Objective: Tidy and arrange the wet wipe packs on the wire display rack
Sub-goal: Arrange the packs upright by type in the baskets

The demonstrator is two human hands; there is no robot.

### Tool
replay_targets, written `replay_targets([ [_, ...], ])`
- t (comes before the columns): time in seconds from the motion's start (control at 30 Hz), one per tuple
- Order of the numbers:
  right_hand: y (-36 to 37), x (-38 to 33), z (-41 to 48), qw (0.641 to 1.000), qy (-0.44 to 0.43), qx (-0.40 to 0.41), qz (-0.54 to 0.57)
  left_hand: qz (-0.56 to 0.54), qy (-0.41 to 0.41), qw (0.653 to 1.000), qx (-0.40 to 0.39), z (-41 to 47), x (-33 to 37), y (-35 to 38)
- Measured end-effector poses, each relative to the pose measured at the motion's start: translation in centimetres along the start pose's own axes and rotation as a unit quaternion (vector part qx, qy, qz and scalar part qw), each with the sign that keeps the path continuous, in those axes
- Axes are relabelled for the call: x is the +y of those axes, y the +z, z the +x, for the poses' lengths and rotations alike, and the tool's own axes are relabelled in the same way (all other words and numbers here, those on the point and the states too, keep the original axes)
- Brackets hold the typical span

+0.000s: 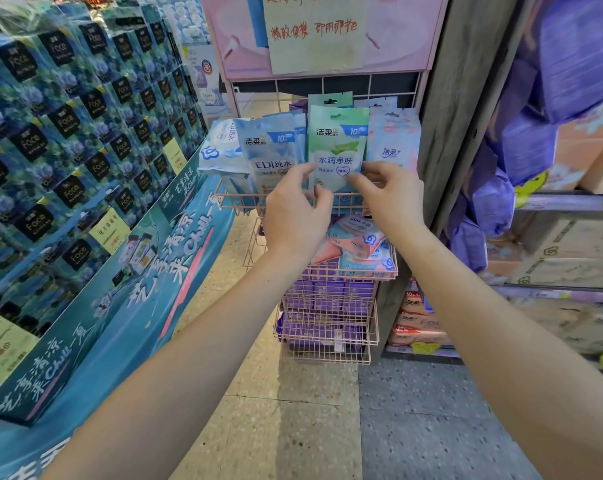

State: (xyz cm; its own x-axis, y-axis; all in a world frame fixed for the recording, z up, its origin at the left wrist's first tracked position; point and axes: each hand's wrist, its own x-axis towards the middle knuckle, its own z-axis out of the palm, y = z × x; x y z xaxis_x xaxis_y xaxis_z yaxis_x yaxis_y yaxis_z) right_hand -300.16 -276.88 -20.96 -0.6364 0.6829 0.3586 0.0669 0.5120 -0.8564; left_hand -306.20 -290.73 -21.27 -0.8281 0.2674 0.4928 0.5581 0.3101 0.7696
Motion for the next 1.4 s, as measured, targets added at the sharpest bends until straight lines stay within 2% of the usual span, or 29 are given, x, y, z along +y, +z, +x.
replay_targets([
  [0.23, 0.5, 0.1, 0.8, 0.999, 0.033, 0.021, -0.018, -0.001, 0.03, 0.999, 0.039, 0.5, -1.3, -0.4],
  [0.3, 0.5, 0.1, 0.7, 0.999, 0.039, 0.029, -0.016, 0.002, 0.03, 0.999, 0.023, -0.4, -2.2, -0.6],
  [0.37, 0.6, 0.1, 0.4, 0.998, 0.043, 0.049, 0.003, 0.041, 0.025, 0.998, -0.037, -2.0, -4.0, -0.5],
  [0.43, 0.7, 0.2, -0.1, 0.996, 0.036, 0.074, 0.026, 0.1, -0.027, 0.987, -0.122, -3.2, -6.6, 0.2],
  [0.5, 0.8, 0.0, -0.7, 0.994, 0.023, 0.102, 0.044, 0.131, -0.096, 0.972, -0.169, -3.2, -9.5, 1.2],
  [0.7, 1.1, 0.9, -3.3, 0.985, -0.005, 0.165, 0.058, 0.057, -0.242, 0.95, -0.189, -0.1, -14.2, 4.7],
  [0.8, 2.5, 3.3, -5.4, 0.992, -0.006, 0.124, 0.026, 0.029, -0.276, 0.943, -0.185, 0.9, -15.9, 6.4],
  [0.9, 4.6, 6.6, -6.3, 0.998, 0.003, 0.013, -0.064, 0.044, -0.279, 0.936, -0.209, 1.9, -17.3, 7.6],
  [1.03, 6.4, 9.6, -5.5, 0.979, 0.032, -0.137, -0.149, 0.015, -0.343, 0.913, -0.219, 3.3, -19.4, 9.6],
  [1.2, 6.9, 11.1, -5.0, 0.973, 0.072, -0.14, -0.169, -0.069, -0.374, 0.893, -0.242, 3.9, -20.2, 11.0],
  [1.4, 6.9, 11.7, -5.6, 0.969, 0.09, -0.151, -0.174, -0.109, -0.358, 0.902, -0.215, 3.7, -19.8, 11.2],
])
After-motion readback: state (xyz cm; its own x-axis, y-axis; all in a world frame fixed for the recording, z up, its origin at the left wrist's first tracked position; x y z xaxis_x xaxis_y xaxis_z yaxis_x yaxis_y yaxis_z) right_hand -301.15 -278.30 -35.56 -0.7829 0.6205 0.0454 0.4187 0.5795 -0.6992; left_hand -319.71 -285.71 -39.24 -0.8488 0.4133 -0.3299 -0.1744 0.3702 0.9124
